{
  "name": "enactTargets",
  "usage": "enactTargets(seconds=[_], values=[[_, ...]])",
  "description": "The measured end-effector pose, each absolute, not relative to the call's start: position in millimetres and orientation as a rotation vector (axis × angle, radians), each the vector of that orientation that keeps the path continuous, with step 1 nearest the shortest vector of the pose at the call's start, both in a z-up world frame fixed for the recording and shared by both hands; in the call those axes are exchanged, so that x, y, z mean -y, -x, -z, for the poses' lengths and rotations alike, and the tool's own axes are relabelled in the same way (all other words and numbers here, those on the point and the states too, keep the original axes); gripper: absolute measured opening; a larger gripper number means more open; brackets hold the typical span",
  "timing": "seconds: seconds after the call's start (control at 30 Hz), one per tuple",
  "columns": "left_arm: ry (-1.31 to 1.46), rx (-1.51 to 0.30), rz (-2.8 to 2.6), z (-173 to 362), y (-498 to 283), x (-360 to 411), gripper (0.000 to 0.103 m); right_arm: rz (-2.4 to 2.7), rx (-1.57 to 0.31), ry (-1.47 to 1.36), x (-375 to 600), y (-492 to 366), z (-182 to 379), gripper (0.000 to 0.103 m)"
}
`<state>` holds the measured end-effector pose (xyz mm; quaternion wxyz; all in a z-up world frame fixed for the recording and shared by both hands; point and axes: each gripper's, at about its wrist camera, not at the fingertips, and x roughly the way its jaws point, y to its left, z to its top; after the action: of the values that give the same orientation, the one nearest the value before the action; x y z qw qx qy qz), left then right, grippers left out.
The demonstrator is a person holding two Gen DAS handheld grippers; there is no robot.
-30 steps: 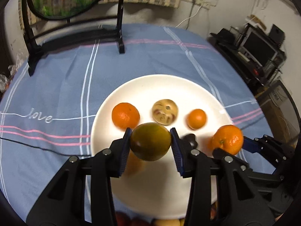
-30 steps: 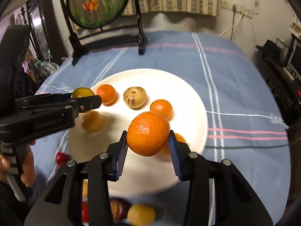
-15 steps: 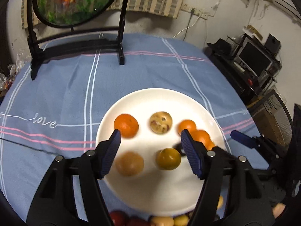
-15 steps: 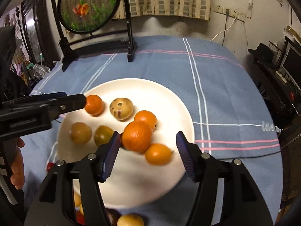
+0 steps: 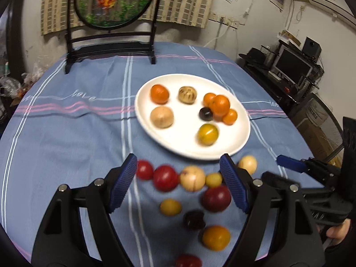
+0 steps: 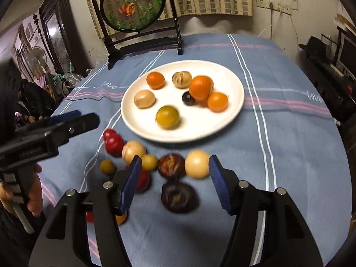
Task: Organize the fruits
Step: 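Lower both fruits onto the white plate, open both tools and withdraw, then grasp the dark purple fruit with the right tool while the left tool grasps a small red fruit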
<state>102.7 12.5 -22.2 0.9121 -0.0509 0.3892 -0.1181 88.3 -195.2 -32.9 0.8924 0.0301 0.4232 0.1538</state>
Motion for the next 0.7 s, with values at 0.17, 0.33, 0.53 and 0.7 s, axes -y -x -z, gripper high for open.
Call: enactTargets(seconds=[0.17, 0.33, 0.53, 0.7], values=[[0.137, -0.811, 0.208, 31.2, -84.8, -31.6, 0.079, -0.284, -0.875, -0.096, 205.3, -81.0, 31.7, 0.063], [0.167, -0.816, 0.191, 34.1, -77.7, -46.3, 0.079, -0.288, -0.888, -0.092, 204.2, -74.8, 36.6, 0.063], [0.176, -0.820, 0.196, 36.7, -73.3, -50.1, 0.079, -0.285, -0.929, -0.062, 196.6, -70.6, 50.0, 0.063], [0.173, -0.824, 0.194, 39.3, -66.6, -53.7, 0.079, -0.270, -0.970, -0.004, 184.1, -74.3, 68.9, 0.063]])
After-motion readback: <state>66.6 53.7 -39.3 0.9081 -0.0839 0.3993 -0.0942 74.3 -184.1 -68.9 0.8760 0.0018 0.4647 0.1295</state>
